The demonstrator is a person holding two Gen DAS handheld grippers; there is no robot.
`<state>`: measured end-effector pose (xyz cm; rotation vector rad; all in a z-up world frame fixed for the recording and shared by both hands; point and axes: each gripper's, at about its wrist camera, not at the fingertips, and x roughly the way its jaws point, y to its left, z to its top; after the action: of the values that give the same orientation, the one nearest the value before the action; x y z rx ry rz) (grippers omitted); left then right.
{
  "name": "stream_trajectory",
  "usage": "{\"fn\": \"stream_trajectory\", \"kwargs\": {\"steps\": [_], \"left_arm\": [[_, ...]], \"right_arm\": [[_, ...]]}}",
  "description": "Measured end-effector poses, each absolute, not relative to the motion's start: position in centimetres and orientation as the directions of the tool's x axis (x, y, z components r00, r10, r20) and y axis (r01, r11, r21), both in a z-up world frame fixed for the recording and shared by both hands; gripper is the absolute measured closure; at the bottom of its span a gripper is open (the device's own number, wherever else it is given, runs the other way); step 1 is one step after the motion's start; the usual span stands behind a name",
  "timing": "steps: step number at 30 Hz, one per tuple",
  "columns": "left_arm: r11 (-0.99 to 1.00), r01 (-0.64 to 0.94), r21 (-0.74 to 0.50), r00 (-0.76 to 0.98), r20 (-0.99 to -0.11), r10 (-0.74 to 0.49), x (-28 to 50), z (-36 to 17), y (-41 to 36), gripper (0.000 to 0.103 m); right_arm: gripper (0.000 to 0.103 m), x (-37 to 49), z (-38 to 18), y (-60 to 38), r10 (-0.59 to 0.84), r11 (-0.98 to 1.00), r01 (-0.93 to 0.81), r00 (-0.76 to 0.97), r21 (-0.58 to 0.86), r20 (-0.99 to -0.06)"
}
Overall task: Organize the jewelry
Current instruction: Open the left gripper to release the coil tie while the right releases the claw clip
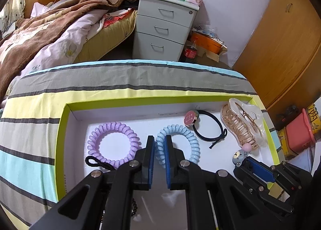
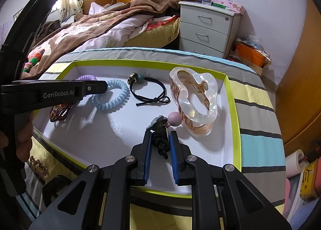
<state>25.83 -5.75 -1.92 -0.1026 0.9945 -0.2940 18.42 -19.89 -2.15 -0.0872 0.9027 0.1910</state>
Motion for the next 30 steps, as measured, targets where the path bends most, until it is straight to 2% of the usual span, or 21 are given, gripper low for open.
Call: {"fn": "stream_trajectory", "kwargs": {"steps": [8,9,11,16,20,30], "left_arm": [[0.957,0.197,-0.211,0.507,-0.814,-0.284,25.9,-2.0,-5.7,0.091],[0.957,0.197,-0.213,0.506,-0.814,-0.285,25.9,-2.0,-5.7,0.090],[0.956,0.196,-0.216,0.506,-0.813,-0.288,25.8,-2.0,-5.5,0.082],[0.958,0.191,-0.214,0.505,-0.815,-0.283,25.7,-1.9,-5.5,0.079],[0.957,0.194,-0.216,0.510,-0.811,-0.287,25.4,-1.6,-5.3,0.069],[0.961,0.193,-0.199,0.537,-0.798,-0.273,23.8,-0.2,-5.0,0.063]], "right_arm": [[0.085,18.4,-2.1,-20.0,0.125,0.980,-0.198,0.606,0.003,-0.786],[0.084,18.4,-2.2,-20.0,0.125,0.980,-0.197,0.606,0.004,-0.786],[0.084,18.3,-2.2,-20.1,0.125,0.981,-0.194,0.606,0.007,-0.786],[0.081,18.2,-2.0,-20.2,0.121,0.982,-0.187,0.613,0.006,-0.781],[0.075,18.0,-1.6,-20.3,0.126,0.983,-0.181,0.622,0.014,-0.773],[0.074,17.0,-0.5,-20.3,0.128,0.986,-0.167,0.647,0.024,-0.752]]}}
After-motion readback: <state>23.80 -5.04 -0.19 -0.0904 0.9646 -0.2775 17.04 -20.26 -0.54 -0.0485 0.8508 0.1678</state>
